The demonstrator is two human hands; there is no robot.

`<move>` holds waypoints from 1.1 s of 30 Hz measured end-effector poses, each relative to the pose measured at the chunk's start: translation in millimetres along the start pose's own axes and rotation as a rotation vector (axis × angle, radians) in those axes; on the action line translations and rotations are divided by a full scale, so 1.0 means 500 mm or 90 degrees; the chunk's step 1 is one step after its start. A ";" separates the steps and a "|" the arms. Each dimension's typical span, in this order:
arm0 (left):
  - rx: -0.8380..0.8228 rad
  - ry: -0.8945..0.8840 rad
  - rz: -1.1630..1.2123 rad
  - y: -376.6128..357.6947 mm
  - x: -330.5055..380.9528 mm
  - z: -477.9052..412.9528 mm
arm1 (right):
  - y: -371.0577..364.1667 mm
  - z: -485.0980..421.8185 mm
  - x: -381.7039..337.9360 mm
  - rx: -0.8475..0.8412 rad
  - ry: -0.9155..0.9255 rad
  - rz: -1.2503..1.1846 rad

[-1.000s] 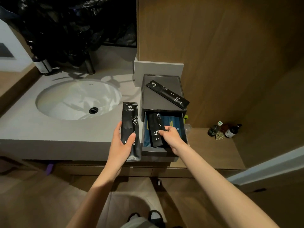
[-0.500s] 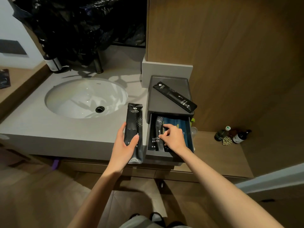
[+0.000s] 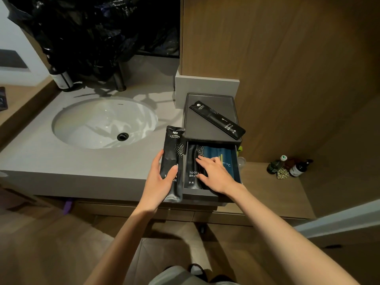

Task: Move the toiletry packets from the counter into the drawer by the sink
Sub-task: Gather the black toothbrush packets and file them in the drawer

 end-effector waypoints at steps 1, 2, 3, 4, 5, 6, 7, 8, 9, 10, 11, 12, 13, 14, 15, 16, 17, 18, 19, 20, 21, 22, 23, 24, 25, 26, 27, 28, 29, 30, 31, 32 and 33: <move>-0.007 -0.002 0.001 -0.005 0.004 0.000 | 0.002 0.001 0.003 -0.009 -0.010 0.002; -0.013 -0.006 0.007 -0.011 0.007 -0.002 | 0.012 0.007 0.003 0.002 -0.016 -0.007; -0.018 -0.006 0.014 -0.015 0.009 -0.002 | 0.023 0.012 0.003 0.036 -0.022 -0.046; -0.022 -0.008 0.021 -0.019 0.008 -0.004 | 0.040 0.020 0.003 0.087 -0.030 -0.124; -0.027 -0.008 0.023 -0.023 0.008 -0.005 | 0.056 0.030 0.004 0.139 -0.041 -0.232; -0.033 -0.012 0.024 -0.029 0.008 -0.007 | 0.066 0.042 0.003 0.168 -0.055 -0.347; -0.040 -0.011 0.023 -0.036 0.009 -0.007 | 0.070 0.053 0.000 0.175 -0.063 -0.444; -0.047 -0.010 0.026 -0.046 0.010 -0.006 | 0.075 0.062 -0.003 0.179 -0.064 -0.486; -0.054 -0.008 0.026 -0.057 0.012 -0.004 | 0.078 0.068 -0.002 0.187 -0.064 -0.489; -0.062 -0.008 0.032 -0.069 0.014 -0.002 | 0.081 0.074 -0.001 0.191 -0.067 -0.481; -0.070 -0.007 0.034 -0.081 0.017 0.000 | 0.079 0.077 0.004 0.191 -0.076 -0.476; -0.077 -0.008 0.037 -0.093 0.018 0.002 | 0.079 0.079 0.008 0.189 -0.084 -0.479; -0.081 -0.006 0.035 -0.104 0.016 0.002 | 0.077 0.080 0.014 0.190 -0.095 -0.487; -0.083 -0.005 0.037 -0.112 0.014 0.001 | 0.077 0.081 0.020 0.193 -0.108 -0.495; -0.085 -0.002 0.035 -0.119 0.012 -0.001 | 0.078 0.082 0.026 0.196 -0.121 -0.498; -0.088 -0.003 0.034 -0.125 0.012 -0.002 | 0.080 0.084 0.031 0.197 -0.128 -0.508; -0.089 -0.008 0.026 -0.129 0.014 -0.004 | 0.083 0.085 0.035 0.194 -0.130 -0.527; -0.085 -0.016 0.013 -0.131 0.017 -0.006 | 0.087 0.089 0.038 0.190 -0.128 -0.557; -0.071 -0.027 -0.008 -0.129 0.021 -0.010 | 0.092 0.093 0.042 0.187 -0.125 -0.589; -0.045 -0.038 -0.038 -0.120 0.024 -0.015 | 0.100 0.099 0.048 0.183 -0.125 -0.612; -0.013 -0.043 -0.074 -0.109 0.026 -0.021 | 0.106 0.106 0.056 0.175 -0.128 -0.623; 0.022 -0.044 -0.107 -0.095 0.026 -0.028 | 0.111 0.113 0.067 0.161 -0.136 -0.627; 0.050 -0.041 -0.137 -0.082 0.023 -0.037 | 0.114 0.118 0.078 0.144 -0.142 -0.630; 0.064 -0.037 -0.169 -0.073 0.017 -0.046 | 0.114 0.122 0.091 0.125 -0.150 -0.629; 0.065 -0.025 -0.200 -0.068 0.008 -0.056 | 0.111 0.124 0.103 0.103 -0.159 -0.625; 0.055 -0.009 -0.224 -0.067 -0.002 -0.067 | 0.108 0.128 0.112 0.081 -0.169 -0.621; 0.039 0.008 -0.241 -0.068 -0.012 -0.076 | 0.102 0.130 0.120 0.061 -0.180 -0.615; 0.020 0.029 -0.249 -0.071 -0.021 -0.084 | 0.097 0.132 0.124 0.046 -0.191 -0.606; 0.002 0.050 -0.252 -0.075 -0.027 -0.089 | 0.091 0.133 0.127 0.037 -0.201 -0.594; -0.011 0.067 -0.252 -0.079 -0.035 -0.094 | 0.085 0.132 0.129 0.034 -0.211 -0.586; -0.019 0.076 -0.255 -0.082 -0.040 -0.097 | 0.079 0.128 0.131 0.038 -0.220 -0.580; -0.019 0.077 -0.259 -0.083 -0.043 -0.099 | 0.074 0.121 0.132 0.047 -0.227 -0.575; -0.016 0.074 -0.262 -0.084 -0.045 -0.099 | 0.070 0.111 0.134 0.063 -0.234 -0.562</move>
Point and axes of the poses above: each hand's wrist, its own z-axis away from the middle knuckle, its own y-axis out of the back of the hand, x = y × z, the point moved 7 cm from there along -z, towards the middle knuckle, and after that the axes turned 4 degrees about -x, right-handed, at the moved point
